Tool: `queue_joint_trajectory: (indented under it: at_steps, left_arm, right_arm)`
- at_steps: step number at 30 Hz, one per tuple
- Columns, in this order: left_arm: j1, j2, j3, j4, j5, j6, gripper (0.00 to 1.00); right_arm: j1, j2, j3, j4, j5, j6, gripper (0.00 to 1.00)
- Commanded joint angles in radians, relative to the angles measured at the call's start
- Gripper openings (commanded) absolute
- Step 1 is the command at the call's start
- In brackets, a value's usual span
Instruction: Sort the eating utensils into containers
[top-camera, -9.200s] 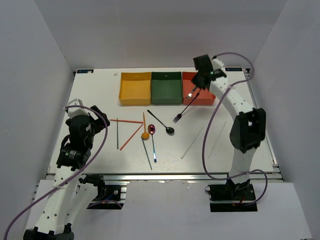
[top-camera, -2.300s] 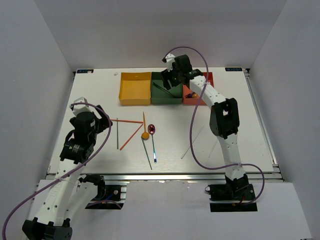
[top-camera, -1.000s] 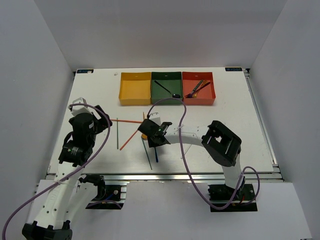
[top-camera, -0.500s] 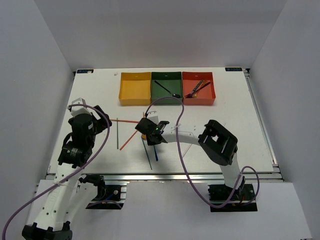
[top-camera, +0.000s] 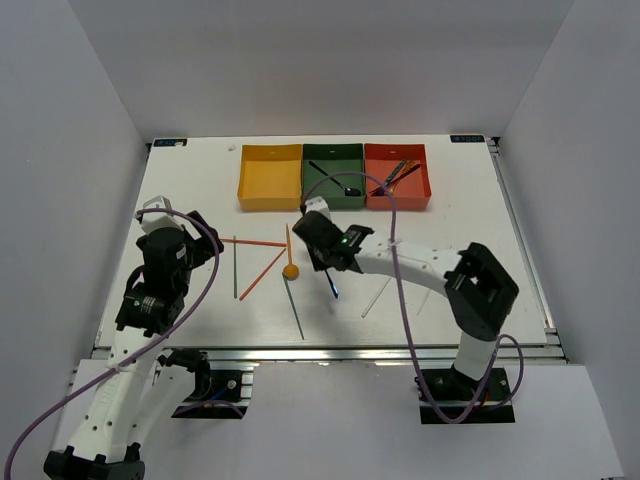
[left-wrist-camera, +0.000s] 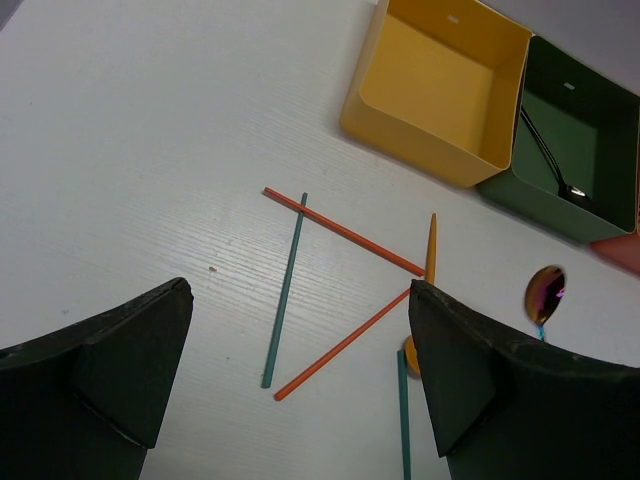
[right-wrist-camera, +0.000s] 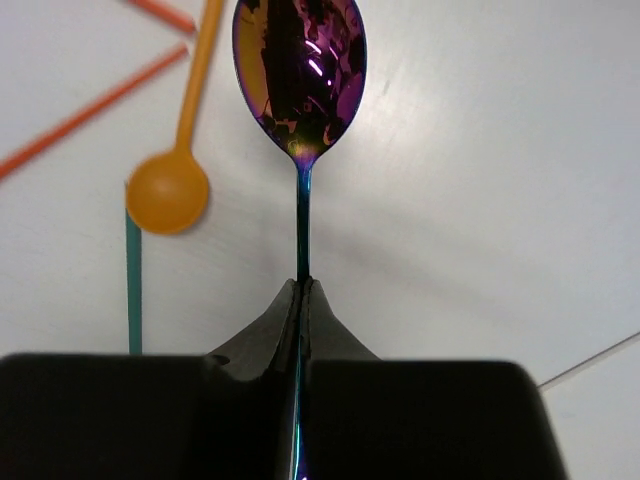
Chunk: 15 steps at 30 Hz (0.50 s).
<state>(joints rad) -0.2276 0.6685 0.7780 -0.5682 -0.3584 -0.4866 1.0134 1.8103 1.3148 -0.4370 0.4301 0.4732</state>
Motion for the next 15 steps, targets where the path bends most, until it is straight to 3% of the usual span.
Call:
queue_joint_trajectory:
  at_steps: [1, 3, 7, 10, 15]
  left_arm:
    - [-0.001, -0.010, 0.001, 0.004, -0.001, 0.006, 0.98]
    - [-0.001, -0.007, 0.003, 0.005, 0.001, 0.006, 0.98]
    - [-0.001, -0.006, 0.001, 0.005, 0.001, 0.006, 0.98]
    - [-0.001, -0.003, 0.001, 0.005, 0.004, 0.006, 0.98]
    - [-0.003, 0.005, 0.000, 0.008, 0.013, 0.009, 0.98]
  right_arm:
    - [-0.051, -0.072, 0.070, 0.130, -0.017, -0.282, 0.00]
    - [-0.136, -0.046, 0.115, 0.175, -0.100, -0.413, 0.00]
    - [-0.312, 0.120, 0.385, 0.155, -0.241, -0.571, 0.00]
    - [-0.349, 0.226, 0.615, 0.098, -0.280, -0.654, 0.00]
    - [-0.401, 0.409, 0.837, 0.077, -0.323, -0.794, 0.00]
